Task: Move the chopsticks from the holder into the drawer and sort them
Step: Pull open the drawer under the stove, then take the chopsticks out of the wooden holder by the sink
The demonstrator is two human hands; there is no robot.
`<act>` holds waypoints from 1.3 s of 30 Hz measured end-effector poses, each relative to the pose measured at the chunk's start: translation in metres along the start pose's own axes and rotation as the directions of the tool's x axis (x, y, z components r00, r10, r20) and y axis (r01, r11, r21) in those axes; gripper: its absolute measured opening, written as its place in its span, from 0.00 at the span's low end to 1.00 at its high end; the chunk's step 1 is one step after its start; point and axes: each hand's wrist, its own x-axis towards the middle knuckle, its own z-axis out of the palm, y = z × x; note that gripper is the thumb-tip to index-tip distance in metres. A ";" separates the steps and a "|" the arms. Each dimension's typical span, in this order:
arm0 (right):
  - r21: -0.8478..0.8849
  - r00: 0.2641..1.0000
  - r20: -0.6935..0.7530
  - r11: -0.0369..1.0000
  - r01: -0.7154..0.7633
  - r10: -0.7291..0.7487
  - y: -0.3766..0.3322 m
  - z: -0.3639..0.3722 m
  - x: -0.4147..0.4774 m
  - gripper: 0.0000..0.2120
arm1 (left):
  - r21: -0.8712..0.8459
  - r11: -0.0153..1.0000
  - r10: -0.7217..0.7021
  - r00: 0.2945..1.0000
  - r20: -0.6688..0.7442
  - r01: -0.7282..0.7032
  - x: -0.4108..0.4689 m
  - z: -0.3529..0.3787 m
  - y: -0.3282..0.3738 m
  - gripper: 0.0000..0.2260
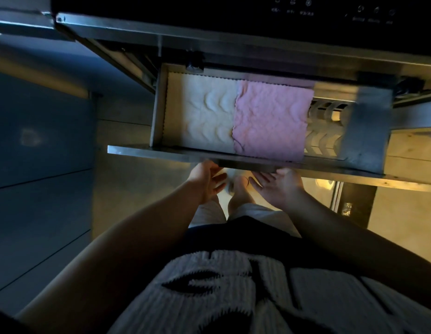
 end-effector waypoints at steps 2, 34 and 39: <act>-0.026 0.999 -0.032 0.999 -0.028 0.027 0.002 -0.004 -0.003 0.19 | 0.006 1.000 -0.003 1.000 -0.011 0.003 -0.002 -0.003 -0.005 0.09; 0.187 0.465 0.798 -0.891 0.413 0.384 0.108 0.165 -0.159 0.31 | 0.924 0.337 0.912 0.308 -0.272 -0.181 -0.178 -0.150 -0.071 0.22; 0.343 0.364 0.799 -0.860 0.378 0.479 0.190 0.179 -0.180 0.34 | 0.862 0.482 0.872 0.173 -0.457 -0.153 -0.201 -0.218 -0.110 0.30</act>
